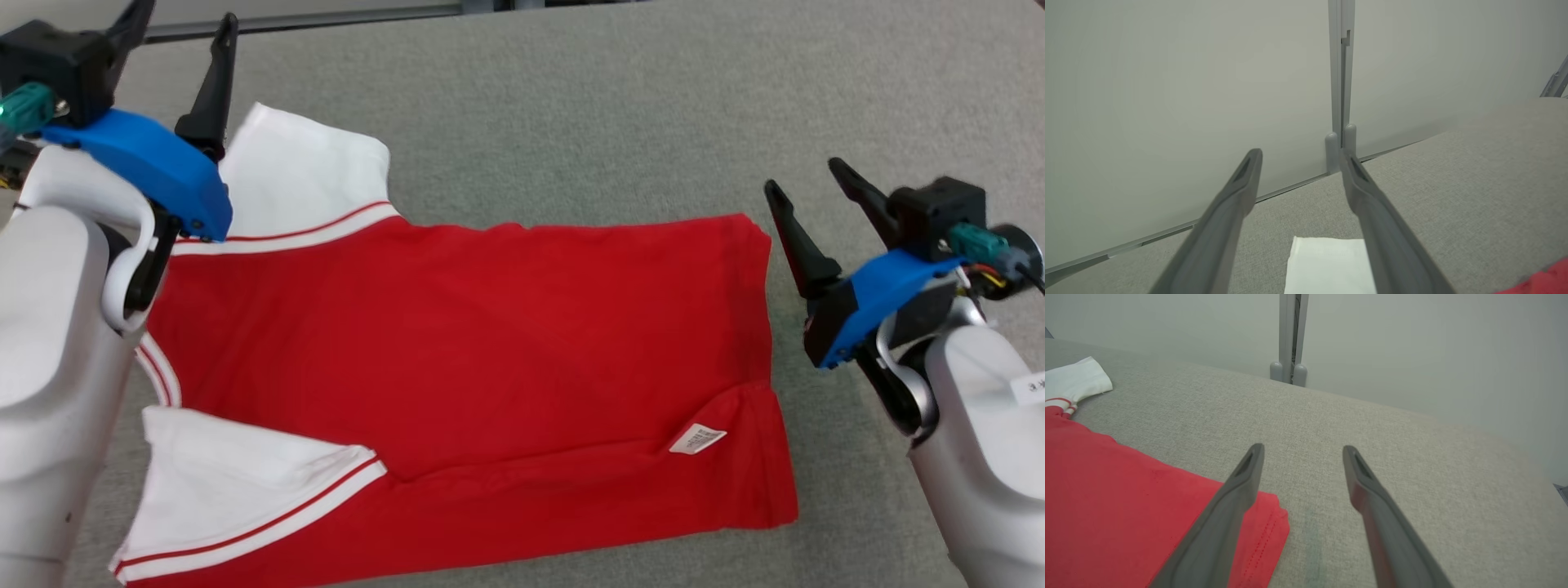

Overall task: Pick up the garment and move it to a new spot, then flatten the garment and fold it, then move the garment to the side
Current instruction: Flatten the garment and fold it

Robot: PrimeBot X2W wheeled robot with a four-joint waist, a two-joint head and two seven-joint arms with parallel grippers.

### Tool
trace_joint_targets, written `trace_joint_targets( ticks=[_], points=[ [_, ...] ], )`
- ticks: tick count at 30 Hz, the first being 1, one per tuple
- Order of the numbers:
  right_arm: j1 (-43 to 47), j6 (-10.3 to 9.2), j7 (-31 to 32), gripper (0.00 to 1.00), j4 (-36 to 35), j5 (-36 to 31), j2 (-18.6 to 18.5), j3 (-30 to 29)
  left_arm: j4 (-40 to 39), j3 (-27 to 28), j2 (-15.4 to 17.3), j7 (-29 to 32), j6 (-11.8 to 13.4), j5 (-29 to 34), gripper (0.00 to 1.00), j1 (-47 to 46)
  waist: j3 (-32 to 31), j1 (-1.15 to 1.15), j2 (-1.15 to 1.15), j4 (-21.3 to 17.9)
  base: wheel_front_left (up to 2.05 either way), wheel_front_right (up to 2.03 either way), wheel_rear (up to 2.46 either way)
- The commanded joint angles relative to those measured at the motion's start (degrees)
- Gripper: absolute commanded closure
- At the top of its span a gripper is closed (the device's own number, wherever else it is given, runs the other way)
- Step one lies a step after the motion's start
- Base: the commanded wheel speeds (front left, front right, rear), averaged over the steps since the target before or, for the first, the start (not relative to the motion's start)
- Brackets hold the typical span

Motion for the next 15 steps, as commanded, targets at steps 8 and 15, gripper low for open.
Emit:
trace_joint_targets(
  ticks=[8,15],
  points=[
    [-6.4,0.01,-0.4,0.00,3.1,4.3,0.3,5.8,12.4,-15.3,4.1,4.3,-0.1,-9.1,0.00,-10.2,5.3,-0.02,-0.03,-3.3,0.00,0.00,0.00],
    [-8.7,0.01,-0.9,0.00,2.9,6.4,-0.1,9.1,20.2,-21.7,6.1,5.5,-0.1,-13.8,0.00,-15.1,8.7,-0.02,-0.03,-5.2,0.00,0.00,0.00]
  ],
)
